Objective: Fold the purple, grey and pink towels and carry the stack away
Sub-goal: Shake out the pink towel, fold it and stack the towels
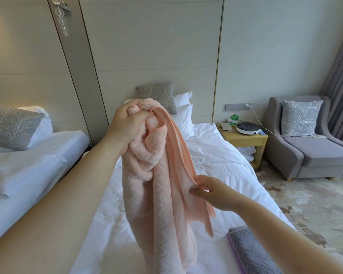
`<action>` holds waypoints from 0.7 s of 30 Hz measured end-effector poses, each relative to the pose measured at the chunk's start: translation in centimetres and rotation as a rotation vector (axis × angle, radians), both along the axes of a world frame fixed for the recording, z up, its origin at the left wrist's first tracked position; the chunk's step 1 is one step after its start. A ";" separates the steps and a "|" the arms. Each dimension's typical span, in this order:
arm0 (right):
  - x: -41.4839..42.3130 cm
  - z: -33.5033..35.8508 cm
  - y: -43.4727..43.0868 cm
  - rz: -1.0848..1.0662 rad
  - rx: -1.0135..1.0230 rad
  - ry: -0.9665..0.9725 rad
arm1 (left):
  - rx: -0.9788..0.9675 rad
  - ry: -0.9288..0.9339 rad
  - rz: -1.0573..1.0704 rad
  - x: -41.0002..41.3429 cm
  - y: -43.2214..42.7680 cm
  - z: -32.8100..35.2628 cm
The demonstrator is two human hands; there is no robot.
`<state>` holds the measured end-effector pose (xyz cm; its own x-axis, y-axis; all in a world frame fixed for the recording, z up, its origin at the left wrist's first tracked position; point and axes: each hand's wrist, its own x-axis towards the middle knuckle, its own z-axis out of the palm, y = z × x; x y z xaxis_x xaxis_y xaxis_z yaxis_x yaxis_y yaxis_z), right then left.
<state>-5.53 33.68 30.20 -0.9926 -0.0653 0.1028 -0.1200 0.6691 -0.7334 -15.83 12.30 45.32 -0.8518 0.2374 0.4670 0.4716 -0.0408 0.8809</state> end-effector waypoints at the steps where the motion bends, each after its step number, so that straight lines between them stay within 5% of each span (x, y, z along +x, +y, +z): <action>1: -0.1 -0.2 0.3 -0.052 0.027 0.022 | 0.015 -0.001 0.015 -0.3 -0.1 -0.1; 9: 1.3 -1.4 4.0 -0.244 0.008 -0.143 | 0.138 -0.065 0.258 -2.7 -2.7 -1.4; 15: 1.2 1.3 4.0 -0.337 -0.285 -0.021 | -0.252 -0.171 0.502 -5.6 -2.6 -6.8; 21: 0.5 5.0 2.0 -0.376 -0.647 -0.006 | -0.338 -0.158 0.364 -5.3 -1.1 -8.8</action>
<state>-4.99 35.64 35.18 -0.9366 0.3504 0.0002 0.0369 0.0992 -0.9944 -21.09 11.19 36.48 -0.9612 0.0278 0.2743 0.2622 0.3998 0.8783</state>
